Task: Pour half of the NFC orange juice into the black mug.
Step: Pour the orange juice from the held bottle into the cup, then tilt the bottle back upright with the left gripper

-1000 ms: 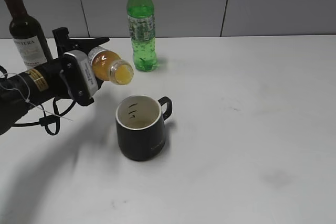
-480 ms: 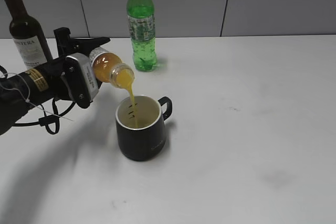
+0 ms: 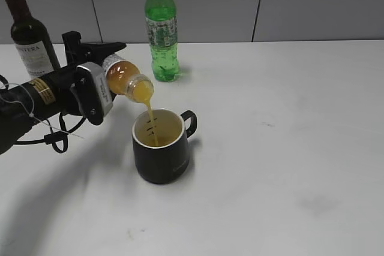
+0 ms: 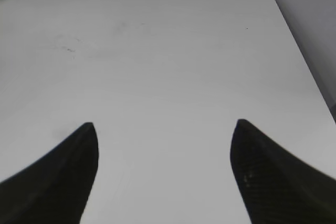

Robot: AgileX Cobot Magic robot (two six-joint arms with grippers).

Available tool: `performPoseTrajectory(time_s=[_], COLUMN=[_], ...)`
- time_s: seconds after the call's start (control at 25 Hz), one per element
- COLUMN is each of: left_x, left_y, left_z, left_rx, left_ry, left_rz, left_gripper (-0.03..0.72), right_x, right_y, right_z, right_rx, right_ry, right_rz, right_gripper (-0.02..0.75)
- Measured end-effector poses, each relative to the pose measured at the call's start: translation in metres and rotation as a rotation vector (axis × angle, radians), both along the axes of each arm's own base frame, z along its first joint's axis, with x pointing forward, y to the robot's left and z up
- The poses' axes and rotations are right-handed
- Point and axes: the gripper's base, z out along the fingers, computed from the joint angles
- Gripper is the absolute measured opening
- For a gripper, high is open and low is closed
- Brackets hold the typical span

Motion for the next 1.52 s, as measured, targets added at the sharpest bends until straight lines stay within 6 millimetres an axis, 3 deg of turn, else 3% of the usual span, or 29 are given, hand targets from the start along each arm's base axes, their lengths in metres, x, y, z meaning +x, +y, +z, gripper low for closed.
performPoseTrajectory(time_s=[1.52], left_x=[0.0003], left_y=[0.0004], left_z=[0.0001], left_rx=[0.128], left_ry=[-0.093], left_rz=[-0.005], left_gripper=[0.469], right_x=[0.0], right_y=[0.0], right_z=[0.0], right_rx=[0.0], right_ry=[0.0], right_rz=[0.0], right_gripper=[0.595])
